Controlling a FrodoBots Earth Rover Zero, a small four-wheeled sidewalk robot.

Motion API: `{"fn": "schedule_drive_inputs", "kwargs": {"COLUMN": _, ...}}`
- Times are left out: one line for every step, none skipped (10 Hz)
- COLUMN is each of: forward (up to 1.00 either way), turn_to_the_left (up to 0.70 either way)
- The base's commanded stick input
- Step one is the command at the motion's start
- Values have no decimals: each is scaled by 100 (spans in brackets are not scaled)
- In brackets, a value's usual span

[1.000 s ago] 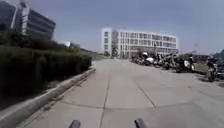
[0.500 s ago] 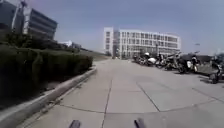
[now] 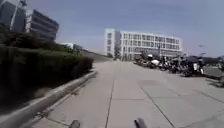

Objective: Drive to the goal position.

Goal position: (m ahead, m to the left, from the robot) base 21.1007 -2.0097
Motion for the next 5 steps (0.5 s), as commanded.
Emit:
{"fn": "schedule_drive_inputs", "kwargs": {"forward": 70, "turn_to_the_left": 1}}
{"fn": "schedule_drive_inputs", "kwargs": {"forward": 70, "turn_to_the_left": 1}}
{"fn": "schedule_drive_inputs", "kwargs": {"forward": 70, "turn_to_the_left": 1}}
{"fn": "schedule_drive_inputs", "kwargs": {"forward": 70, "turn_to_the_left": 1}}
{"fn": "schedule_drive_inputs", "kwargs": {"forward": 70, "turn_to_the_left": 1}}
